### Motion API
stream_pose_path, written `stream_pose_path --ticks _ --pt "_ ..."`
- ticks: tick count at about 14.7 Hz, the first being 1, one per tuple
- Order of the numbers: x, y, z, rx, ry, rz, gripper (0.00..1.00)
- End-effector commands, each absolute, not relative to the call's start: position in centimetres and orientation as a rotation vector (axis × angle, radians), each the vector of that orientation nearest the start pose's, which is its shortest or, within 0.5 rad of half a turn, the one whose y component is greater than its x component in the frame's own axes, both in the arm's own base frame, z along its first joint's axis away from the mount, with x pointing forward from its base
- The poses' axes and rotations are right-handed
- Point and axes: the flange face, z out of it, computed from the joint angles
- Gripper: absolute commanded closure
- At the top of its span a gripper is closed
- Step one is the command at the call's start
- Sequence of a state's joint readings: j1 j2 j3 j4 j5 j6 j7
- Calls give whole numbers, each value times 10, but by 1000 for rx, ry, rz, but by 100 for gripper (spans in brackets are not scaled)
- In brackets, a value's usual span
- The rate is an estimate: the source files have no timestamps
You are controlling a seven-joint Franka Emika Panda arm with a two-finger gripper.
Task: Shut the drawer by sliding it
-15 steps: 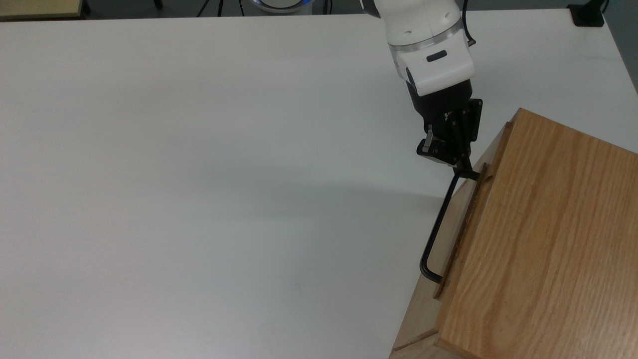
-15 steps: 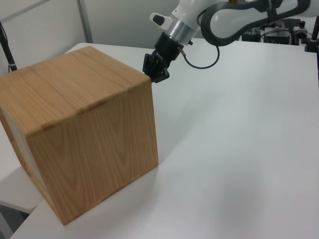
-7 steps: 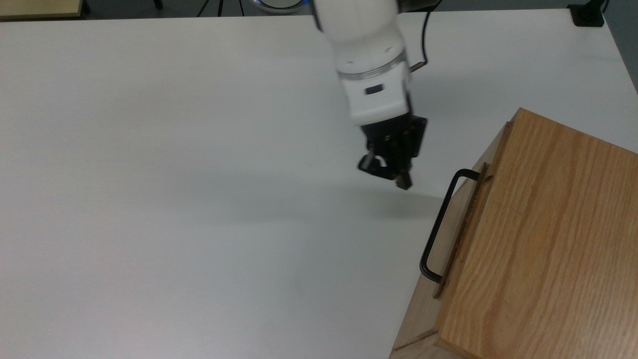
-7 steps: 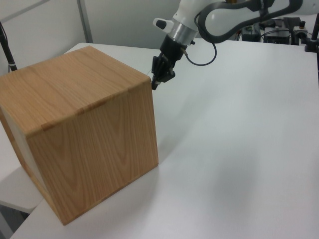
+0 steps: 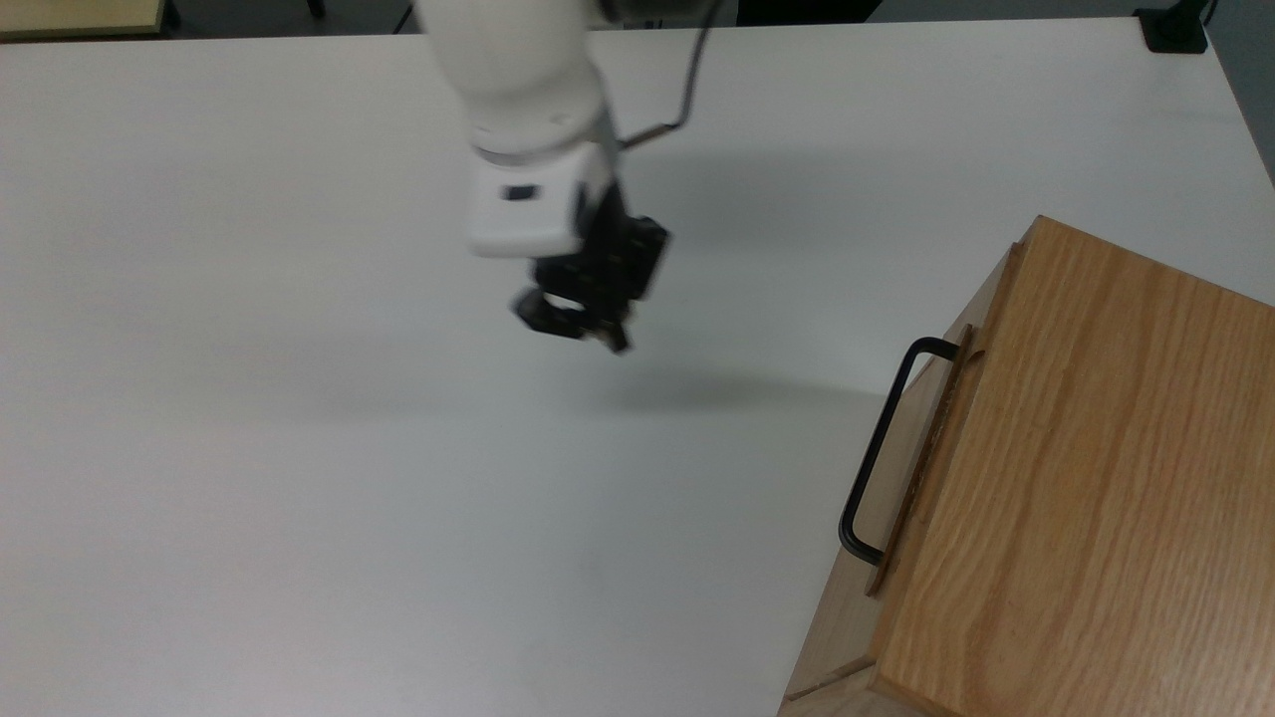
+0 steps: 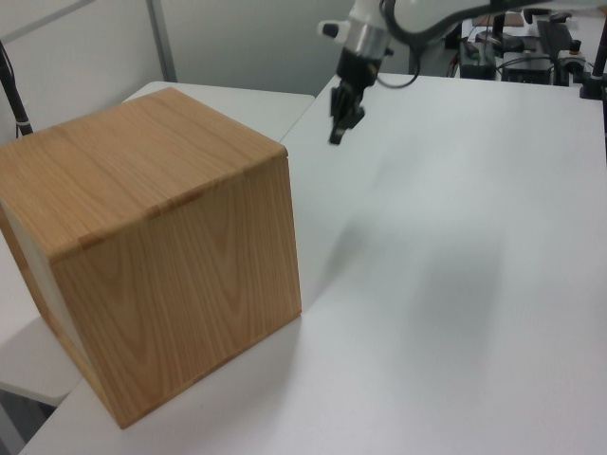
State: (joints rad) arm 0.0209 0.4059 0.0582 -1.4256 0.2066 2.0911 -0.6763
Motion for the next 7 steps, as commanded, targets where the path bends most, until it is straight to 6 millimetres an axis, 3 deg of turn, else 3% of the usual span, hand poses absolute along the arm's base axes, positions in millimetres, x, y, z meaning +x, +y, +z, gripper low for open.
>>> stream_pose_path --ticks 1,5,7 --pt "668 5 520 -2988 -714 -273 100" --pt "638 -13 546 -3184 -392 -66 100" --pt "618 -17 571 -3221 -218 -29 100"
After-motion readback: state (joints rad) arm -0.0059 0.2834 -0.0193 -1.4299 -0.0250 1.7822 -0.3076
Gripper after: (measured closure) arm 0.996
